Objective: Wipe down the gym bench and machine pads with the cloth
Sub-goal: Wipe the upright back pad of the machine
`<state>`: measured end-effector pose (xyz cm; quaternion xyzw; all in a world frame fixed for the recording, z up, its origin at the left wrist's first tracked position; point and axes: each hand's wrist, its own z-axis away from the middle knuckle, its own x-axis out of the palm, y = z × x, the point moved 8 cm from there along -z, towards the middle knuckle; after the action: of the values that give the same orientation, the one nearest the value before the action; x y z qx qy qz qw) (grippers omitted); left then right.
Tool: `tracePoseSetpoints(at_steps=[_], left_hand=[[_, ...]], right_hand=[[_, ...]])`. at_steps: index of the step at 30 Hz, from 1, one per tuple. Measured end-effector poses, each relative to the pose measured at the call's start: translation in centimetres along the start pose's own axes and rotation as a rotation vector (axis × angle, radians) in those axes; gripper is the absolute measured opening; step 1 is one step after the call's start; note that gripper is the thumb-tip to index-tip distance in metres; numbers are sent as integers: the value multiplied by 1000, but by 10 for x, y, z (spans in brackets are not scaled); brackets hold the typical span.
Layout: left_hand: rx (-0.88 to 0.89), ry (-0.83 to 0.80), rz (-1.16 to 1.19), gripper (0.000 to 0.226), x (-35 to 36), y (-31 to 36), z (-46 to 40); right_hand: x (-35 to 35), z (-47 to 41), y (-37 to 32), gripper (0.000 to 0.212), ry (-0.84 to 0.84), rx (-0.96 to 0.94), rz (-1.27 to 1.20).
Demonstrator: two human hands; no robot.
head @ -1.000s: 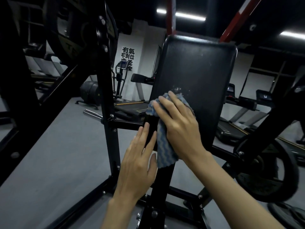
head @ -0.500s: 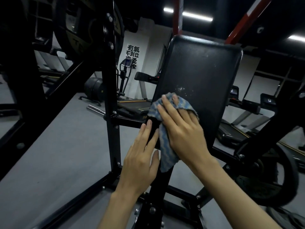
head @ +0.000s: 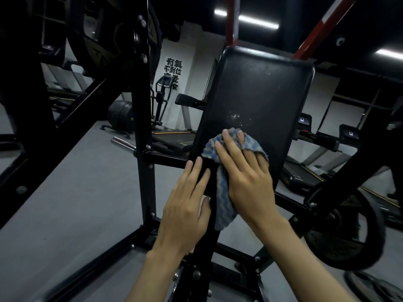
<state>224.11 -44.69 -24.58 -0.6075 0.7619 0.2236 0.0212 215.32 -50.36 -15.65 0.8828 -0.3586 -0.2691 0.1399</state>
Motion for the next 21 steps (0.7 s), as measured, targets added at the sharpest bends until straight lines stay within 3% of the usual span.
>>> tracePoseSetpoints(at_steps=[6, 12, 17, 21], left_hand=[[-28, -3, 18, 67, -2, 0, -2], [-30, 9, 16, 65, 1, 4, -2], [1, -29, 55, 63, 2, 11, -4], [28, -69, 41, 64, 5, 16, -4]], right_hand=[[6, -14, -13, 53, -60, -77, -31], [-9, 7, 6, 50, 34, 101, -57], [-5, -5, 2, 51, -26, -31, -29], [-21, 21, 32, 58, 36, 134, -9]])
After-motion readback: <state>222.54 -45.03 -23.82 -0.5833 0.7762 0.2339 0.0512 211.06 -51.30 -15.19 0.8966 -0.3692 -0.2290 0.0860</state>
